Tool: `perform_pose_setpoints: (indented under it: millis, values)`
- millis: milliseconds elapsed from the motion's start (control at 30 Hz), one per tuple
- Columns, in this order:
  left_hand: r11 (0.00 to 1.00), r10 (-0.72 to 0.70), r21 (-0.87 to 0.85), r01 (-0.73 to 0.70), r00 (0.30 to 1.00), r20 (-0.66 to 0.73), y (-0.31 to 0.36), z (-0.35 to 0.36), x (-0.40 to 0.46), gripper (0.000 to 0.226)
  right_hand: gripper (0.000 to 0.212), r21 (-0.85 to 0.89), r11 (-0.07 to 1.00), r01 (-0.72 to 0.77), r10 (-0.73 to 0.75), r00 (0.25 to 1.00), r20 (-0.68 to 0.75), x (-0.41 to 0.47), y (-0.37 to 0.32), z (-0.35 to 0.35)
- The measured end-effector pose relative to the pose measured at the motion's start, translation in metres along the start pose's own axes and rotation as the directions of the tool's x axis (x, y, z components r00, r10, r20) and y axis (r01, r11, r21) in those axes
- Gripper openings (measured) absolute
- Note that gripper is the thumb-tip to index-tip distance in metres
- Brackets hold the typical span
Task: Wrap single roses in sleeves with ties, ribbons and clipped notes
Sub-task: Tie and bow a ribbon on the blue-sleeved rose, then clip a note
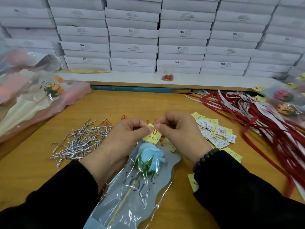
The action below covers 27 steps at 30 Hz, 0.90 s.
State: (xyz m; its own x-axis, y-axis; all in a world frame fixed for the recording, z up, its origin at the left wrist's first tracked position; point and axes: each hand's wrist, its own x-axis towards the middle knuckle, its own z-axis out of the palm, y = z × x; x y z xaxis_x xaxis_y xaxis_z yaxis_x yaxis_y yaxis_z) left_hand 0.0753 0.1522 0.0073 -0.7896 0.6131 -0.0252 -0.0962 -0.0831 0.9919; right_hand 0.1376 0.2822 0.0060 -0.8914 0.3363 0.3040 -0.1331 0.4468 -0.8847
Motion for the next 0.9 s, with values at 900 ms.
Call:
perform_pose_setpoints:
  millis: [900]
  values:
    - [0.944, -0.329, 0.170, 0.282, 0.804, 0.496, 0.012, -0.027, 0.002, 0.031, 0.008, -0.228, 0.973, -0.041, -0.066, 0.895, -0.441, 0.008, 0.001, -0.052]
